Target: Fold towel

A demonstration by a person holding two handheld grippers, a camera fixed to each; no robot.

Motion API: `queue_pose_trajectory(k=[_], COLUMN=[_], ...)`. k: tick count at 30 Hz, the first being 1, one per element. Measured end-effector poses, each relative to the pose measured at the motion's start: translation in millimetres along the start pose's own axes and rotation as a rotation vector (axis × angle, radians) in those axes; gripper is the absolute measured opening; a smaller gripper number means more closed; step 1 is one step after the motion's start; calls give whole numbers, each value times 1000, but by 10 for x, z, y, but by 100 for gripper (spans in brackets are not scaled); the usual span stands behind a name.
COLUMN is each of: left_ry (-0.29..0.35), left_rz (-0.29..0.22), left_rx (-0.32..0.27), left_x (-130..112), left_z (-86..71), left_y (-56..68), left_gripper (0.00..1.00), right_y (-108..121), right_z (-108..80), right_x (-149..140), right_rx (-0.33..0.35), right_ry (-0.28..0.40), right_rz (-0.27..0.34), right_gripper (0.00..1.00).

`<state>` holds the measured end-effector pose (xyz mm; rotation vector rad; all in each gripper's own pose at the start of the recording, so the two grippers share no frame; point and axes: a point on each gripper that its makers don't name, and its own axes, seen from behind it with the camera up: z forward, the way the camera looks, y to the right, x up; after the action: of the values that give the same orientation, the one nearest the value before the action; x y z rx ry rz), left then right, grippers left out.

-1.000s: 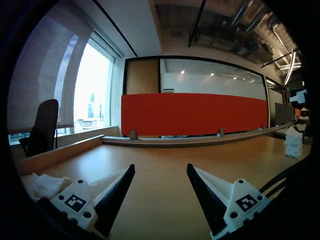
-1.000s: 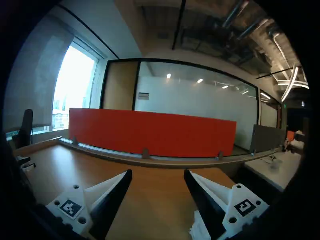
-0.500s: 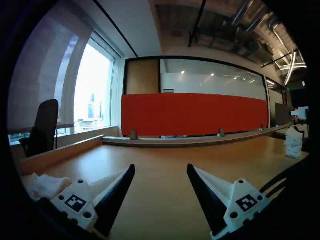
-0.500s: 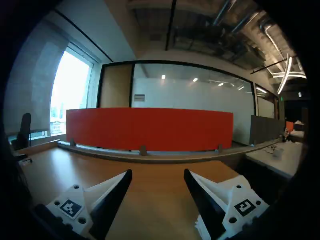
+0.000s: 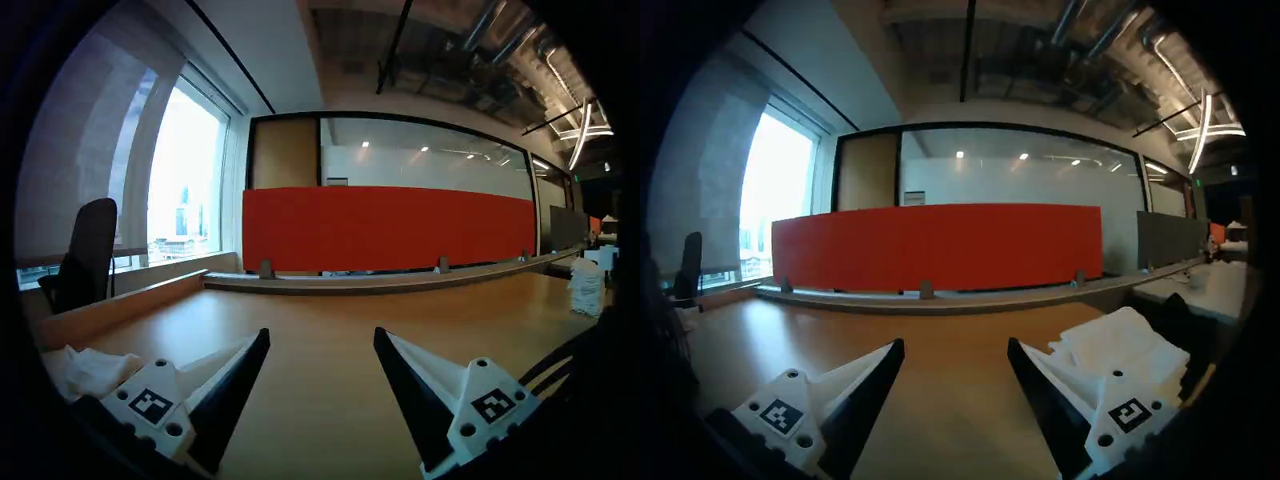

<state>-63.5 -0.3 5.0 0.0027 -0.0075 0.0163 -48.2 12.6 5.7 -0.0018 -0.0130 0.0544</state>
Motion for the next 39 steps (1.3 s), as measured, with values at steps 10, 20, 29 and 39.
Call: queue_pose_trajectory(k=[10,20,29,39], left_ry=[0,0,0,0], left_rz=[0,0,0,0], left_rx=[0,0,0,0], left_x=[5,10,4,1], left_z=[2,3,1,-2], left_y=[0,1,3,3], left_gripper=[96,97,96,96], right_y=[30,-29,-77,-102], right_z=[-14,15,16,-1], right_x=[-170,-278,-319,-310], right_rx=[-9,-3,6,7], right_ry=[-5,-11,-13,2], right_rz=[14,-22,-31,-34], right_gripper=[100,100,100,100])
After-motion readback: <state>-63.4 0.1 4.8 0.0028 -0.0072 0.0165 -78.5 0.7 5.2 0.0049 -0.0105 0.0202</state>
